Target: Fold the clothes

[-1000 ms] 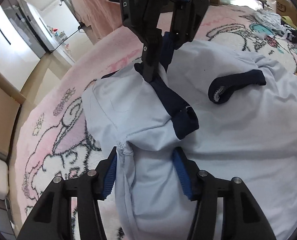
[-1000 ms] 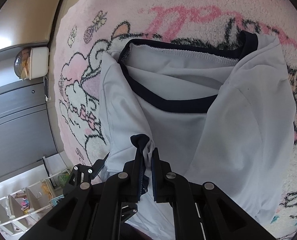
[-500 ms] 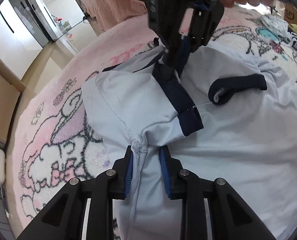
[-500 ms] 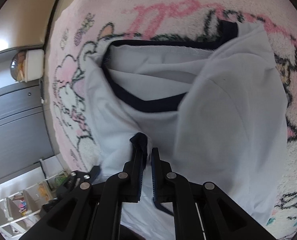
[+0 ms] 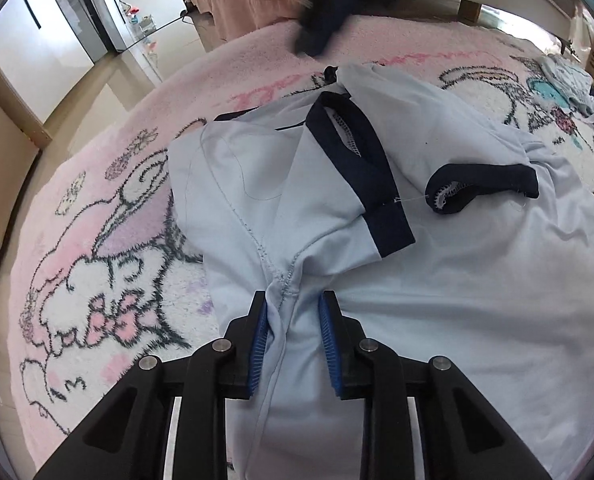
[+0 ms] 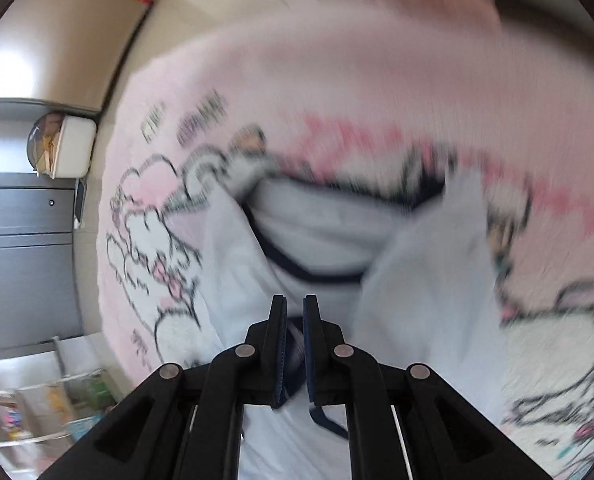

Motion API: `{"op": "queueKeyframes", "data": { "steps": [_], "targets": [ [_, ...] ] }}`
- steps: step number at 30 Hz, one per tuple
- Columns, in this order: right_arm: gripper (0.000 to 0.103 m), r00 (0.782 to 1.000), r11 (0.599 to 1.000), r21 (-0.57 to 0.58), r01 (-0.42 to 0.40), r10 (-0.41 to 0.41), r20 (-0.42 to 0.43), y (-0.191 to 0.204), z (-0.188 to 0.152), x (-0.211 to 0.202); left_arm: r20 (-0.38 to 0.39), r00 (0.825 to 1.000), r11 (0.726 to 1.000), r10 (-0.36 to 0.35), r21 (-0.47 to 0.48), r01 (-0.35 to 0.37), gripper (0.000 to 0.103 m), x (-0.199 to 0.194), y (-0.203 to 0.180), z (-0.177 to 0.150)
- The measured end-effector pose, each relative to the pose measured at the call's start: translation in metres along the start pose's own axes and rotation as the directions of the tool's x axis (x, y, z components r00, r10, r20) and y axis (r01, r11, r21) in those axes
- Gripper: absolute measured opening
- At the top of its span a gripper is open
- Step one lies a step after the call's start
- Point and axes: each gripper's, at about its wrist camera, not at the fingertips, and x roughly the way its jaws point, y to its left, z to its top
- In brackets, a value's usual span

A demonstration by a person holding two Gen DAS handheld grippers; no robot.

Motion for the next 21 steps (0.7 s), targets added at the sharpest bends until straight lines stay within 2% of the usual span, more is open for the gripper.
{"op": "queueKeyframes", "data": {
  "steps": [4, 6, 7, 11, 15, 17, 19, 21],
  "targets": [
    [0.009, 0.998, 0.998, -0.019, -0.054, 0.054, 0.040, 0.028, 0.024, 0.006, 0.018, 1.000, 1.000, 0.013, 0.016, -0.013, 0.023, 0.000, -0.003, -0.003],
    [0.018, 0.995, 0.996, -0.019, -0.093, 0.093, 0.045, 0.040, 0.035, 0.019, 0.024, 1.000, 1.000, 0.014, 0.021, -0.015, 0.023, -0.001, -0.003, -0.004],
    [0.025, 0.993, 0.993, -0.021, -0.114, 0.115, 0.029, 0.047, 0.039, 0.031, 0.027, 1.000, 1.000, 0.015, 0.023, -0.015, 0.023, -0.001, -0.003, -0.004],
    [0.026, 0.990, 0.991, -0.018, -0.136, 0.135, -0.045, 0.070, 0.041, 0.075, 0.039, 0.999, 0.999, 0.016, 0.032, -0.018, 0.023, -0.001, -0.003, -0.006],
    [0.026, 0.991, 0.992, 0.019, -0.122, 0.123, -0.061, 0.070, 0.047, 0.105, 0.045, 0.999, 0.999, 0.012, 0.032, -0.014, 0.023, -0.001, -0.002, -0.007],
    [0.026, 0.997, 0.996, 0.067, -0.059, 0.063, -0.051, 0.062, 0.051, 0.115, 0.047, 0.999, 0.999, 0.009, 0.030, -0.010, 0.023, -0.001, -0.001, -0.007],
    [0.026, 0.997, 0.988, 0.139, -0.068, 0.071, -0.022, 0.049, 0.053, 0.119, 0.046, 0.999, 1.000, 0.003, 0.029, -0.005, 0.023, -0.001, 0.000, -0.008],
    [0.026, 0.990, 0.969, 0.208, -0.137, 0.141, -0.005, 0.037, 0.055, 0.123, 0.044, 0.999, 1.000, -0.004, 0.031, 0.002, 0.023, -0.001, 0.001, -0.008]
  ]
}}
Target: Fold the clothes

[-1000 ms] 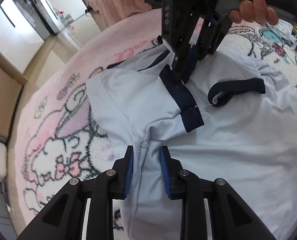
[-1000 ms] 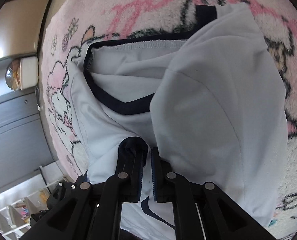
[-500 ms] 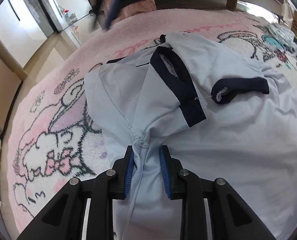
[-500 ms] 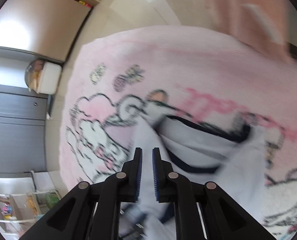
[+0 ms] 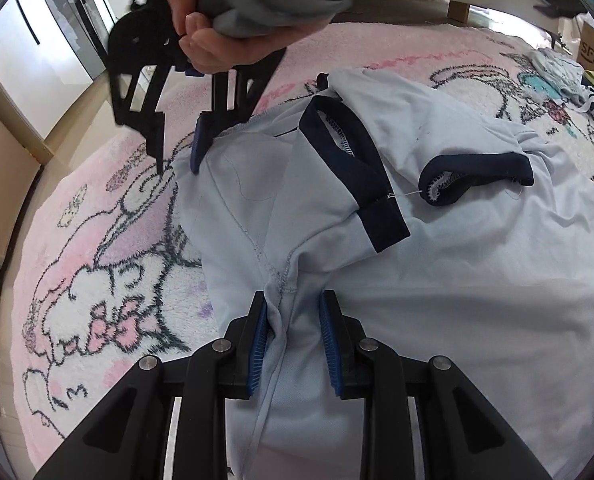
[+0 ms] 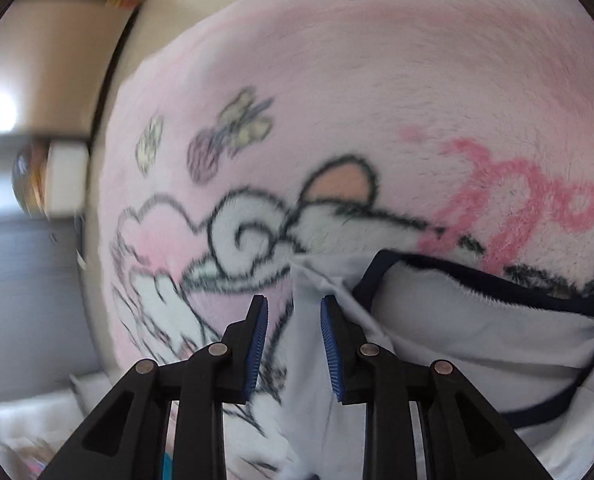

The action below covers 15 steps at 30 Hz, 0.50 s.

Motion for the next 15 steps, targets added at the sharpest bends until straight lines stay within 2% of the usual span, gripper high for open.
{"op": "queueKeyframes", "data": {
  "steps": [3, 7, 11, 12, 14, 15],
  "targets": [
    [0.026, 0.999, 0.999, 0.002, -0.044, 0.044, 0.013, -0.005, 0.002, 0.000, -0.011, 1.000, 1.000, -0.012, 0.002, 0.012, 0.023, -0.003, 0.002, -0.001],
    [0.026, 0.998, 0.991, -0.128, 0.041, -0.035, 0.050, 0.013, -0.003, 0.002, -0.030, 0.999, 1.000, -0.009, 0.030, 0.010, 0.023, -0.010, -0.002, -0.004],
    [0.027, 0.994, 0.981, -0.173, 0.088, -0.075, 0.080, 0.026, -0.009, 0.000, -0.034, 0.999, 0.998, -0.012, 0.066, 0.014, 0.024, -0.023, -0.004, -0.011],
    [0.030, 0.993, 0.979, -0.181, 0.089, -0.073, 0.094, 0.028, -0.012, -0.002, -0.032, 0.999, 0.998, -0.022, 0.062, 0.024, 0.024, -0.027, -0.003, -0.013],
    [0.056, 0.992, 0.979, -0.198, 0.053, -0.029, 0.122, 0.025, -0.009, -0.012, -0.029, 0.998, 0.998, -0.057, 0.019, 0.058, 0.024, -0.035, 0.006, -0.016],
    [0.062, 0.991, 0.978, -0.208, 0.030, -0.002, 0.135, 0.026, -0.011, -0.020, -0.027, 0.996, 0.997, -0.079, -0.009, 0.079, 0.024, -0.039, 0.011, -0.017]
  ]
}}
